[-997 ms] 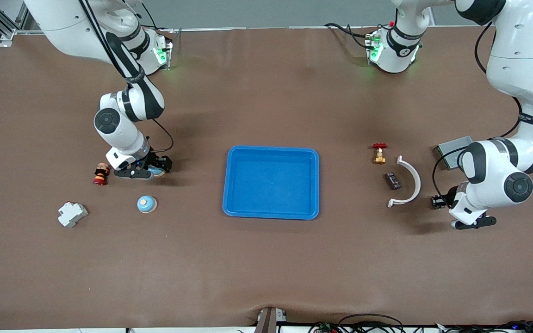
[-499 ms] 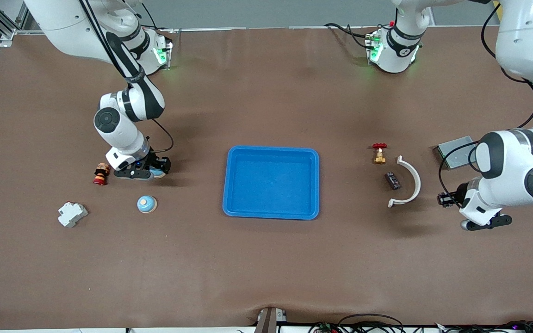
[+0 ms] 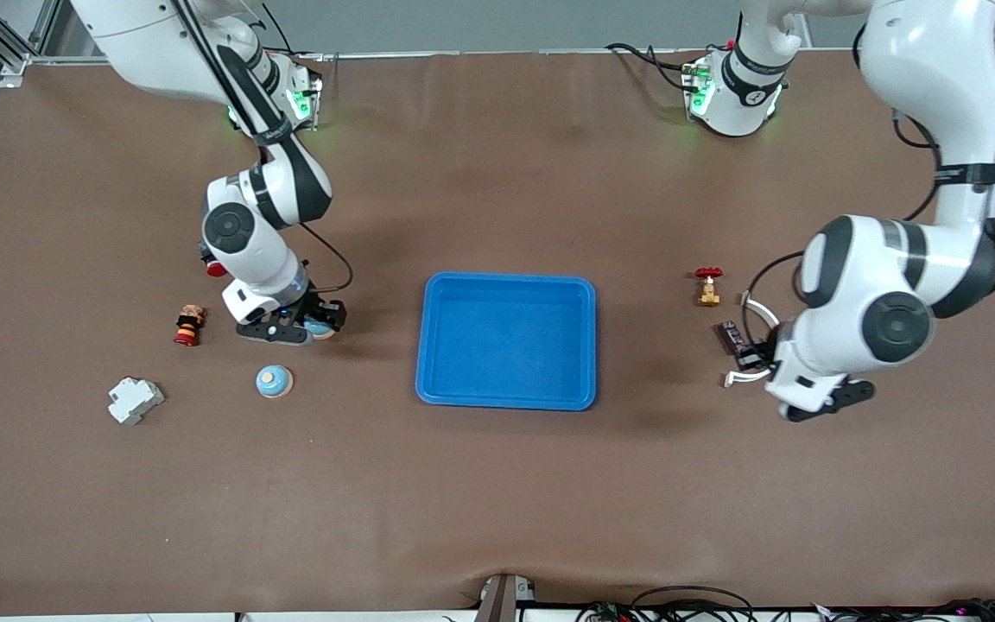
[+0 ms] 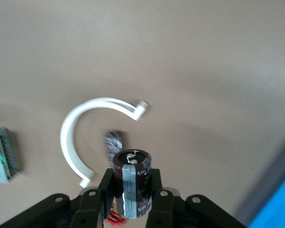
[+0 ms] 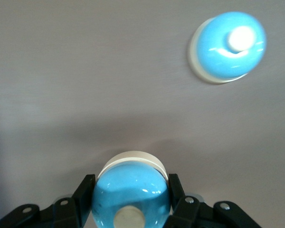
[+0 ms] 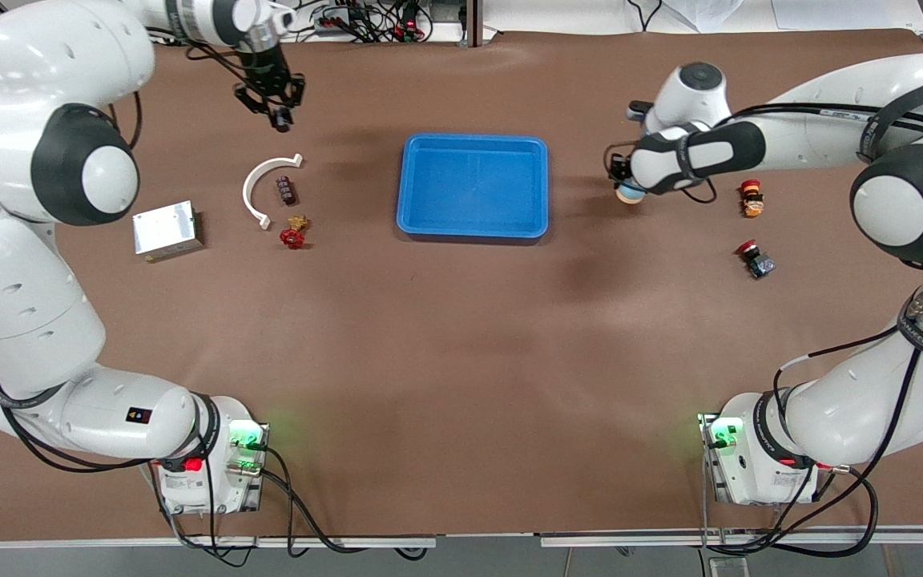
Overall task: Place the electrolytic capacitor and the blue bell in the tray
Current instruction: 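Carry the bell and capacitor over the blue tray with both grippers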
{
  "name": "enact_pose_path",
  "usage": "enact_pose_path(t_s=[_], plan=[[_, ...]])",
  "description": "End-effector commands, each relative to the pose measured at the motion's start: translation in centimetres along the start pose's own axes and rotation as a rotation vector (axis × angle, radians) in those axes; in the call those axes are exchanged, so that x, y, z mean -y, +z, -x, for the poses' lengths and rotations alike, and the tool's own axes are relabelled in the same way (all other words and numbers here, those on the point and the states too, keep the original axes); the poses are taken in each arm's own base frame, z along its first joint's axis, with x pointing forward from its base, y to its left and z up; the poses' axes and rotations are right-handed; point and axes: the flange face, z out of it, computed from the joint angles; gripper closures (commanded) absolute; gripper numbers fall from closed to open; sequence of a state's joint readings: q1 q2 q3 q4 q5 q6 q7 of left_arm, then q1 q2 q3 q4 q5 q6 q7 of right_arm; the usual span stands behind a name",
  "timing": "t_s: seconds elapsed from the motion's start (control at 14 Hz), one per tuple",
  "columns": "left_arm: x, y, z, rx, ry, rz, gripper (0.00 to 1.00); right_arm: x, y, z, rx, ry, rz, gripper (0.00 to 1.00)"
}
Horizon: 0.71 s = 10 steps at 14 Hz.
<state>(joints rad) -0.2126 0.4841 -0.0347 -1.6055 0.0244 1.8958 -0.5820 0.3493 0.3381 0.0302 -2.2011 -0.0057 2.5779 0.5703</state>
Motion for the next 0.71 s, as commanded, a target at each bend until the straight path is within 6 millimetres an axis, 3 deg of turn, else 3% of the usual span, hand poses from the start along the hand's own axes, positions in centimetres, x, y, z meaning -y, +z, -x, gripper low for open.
enact_pose_path(t_s=[0.0, 0.14, 0.28, 0.64], plan=[[-4.8, 0.1, 1.9, -0.012, -0.076, -0.023, 0.93, 5.5, -4.0, -0.1, 0.017, 0.066, 0.026, 1.00], [-8.9, 1.2, 4.2, -0.015, -0.128, -0.036, 0.93, 8.0, -5.6, 0.0, 0.009, 0.097, 0.017, 1.00], [-11.5, 1.9, 5.3, -0.020, -0.206, -0.035, 0.93, 10.2, -5.2, 0.6, 0.006, 0.134, 0.013, 1.00], [-14.4, 0.6, 7.4, 0.048, -0.407, 0.064, 0.93, 15.7, -4.3, 1.5, 0.001, 0.198, 0.004, 1.00]])
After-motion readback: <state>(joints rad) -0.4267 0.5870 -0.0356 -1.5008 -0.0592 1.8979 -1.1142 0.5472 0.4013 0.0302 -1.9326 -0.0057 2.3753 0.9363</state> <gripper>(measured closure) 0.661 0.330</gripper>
